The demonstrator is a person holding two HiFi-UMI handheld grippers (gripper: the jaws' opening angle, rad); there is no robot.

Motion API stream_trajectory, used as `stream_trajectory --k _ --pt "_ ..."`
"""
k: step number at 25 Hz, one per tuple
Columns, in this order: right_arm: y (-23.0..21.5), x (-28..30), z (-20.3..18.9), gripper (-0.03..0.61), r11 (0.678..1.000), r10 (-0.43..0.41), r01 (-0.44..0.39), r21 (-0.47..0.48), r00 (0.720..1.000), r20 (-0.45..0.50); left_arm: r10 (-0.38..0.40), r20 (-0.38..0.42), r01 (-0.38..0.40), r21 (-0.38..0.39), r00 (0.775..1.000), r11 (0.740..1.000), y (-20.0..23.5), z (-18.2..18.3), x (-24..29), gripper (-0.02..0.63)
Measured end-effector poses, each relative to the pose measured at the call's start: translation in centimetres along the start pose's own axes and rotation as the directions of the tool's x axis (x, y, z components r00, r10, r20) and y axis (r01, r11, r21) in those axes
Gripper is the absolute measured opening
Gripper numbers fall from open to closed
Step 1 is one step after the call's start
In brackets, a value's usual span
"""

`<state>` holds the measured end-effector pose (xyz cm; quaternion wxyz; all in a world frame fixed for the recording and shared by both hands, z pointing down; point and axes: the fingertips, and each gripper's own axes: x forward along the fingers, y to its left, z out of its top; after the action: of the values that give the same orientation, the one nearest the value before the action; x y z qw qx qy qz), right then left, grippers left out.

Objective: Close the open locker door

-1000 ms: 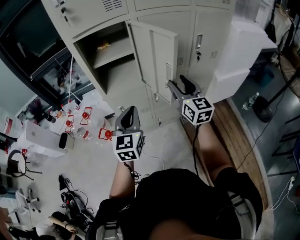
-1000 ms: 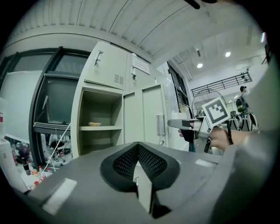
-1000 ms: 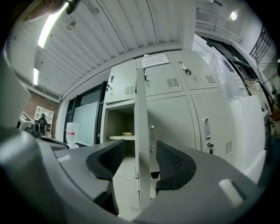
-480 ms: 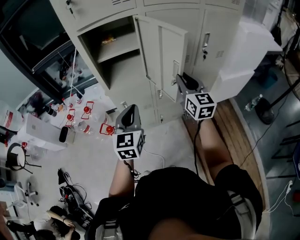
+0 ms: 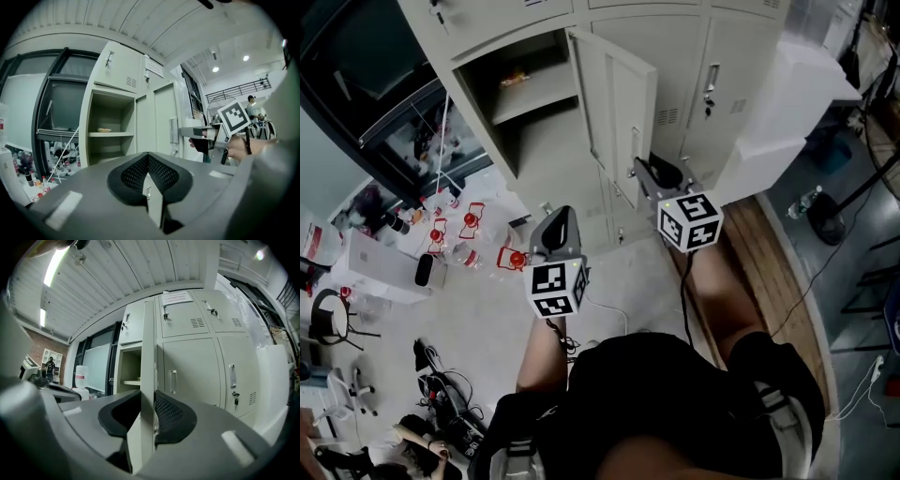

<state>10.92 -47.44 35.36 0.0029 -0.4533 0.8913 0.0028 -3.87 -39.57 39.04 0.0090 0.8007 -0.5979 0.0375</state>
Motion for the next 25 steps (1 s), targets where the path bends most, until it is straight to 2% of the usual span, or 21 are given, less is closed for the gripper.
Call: stream_trajectory --k 10,25 --pt "4.1 1.1 0.1 0.115 0.999 0.042 -0.042 -0.012 0.999 -0.002 -0.001 0.001 0.001 -0.003 1.0 1.0 1.6 -0.2 -0.4 0.0" --pt "11.2 4.5 0.0 0.124 0.999 -0.021 0.022 -0.044 1.0 0.015 0.041 0.019 -0.04 -0.018 0.999 0.999 7.9 -0.6 -3.5 0.0"
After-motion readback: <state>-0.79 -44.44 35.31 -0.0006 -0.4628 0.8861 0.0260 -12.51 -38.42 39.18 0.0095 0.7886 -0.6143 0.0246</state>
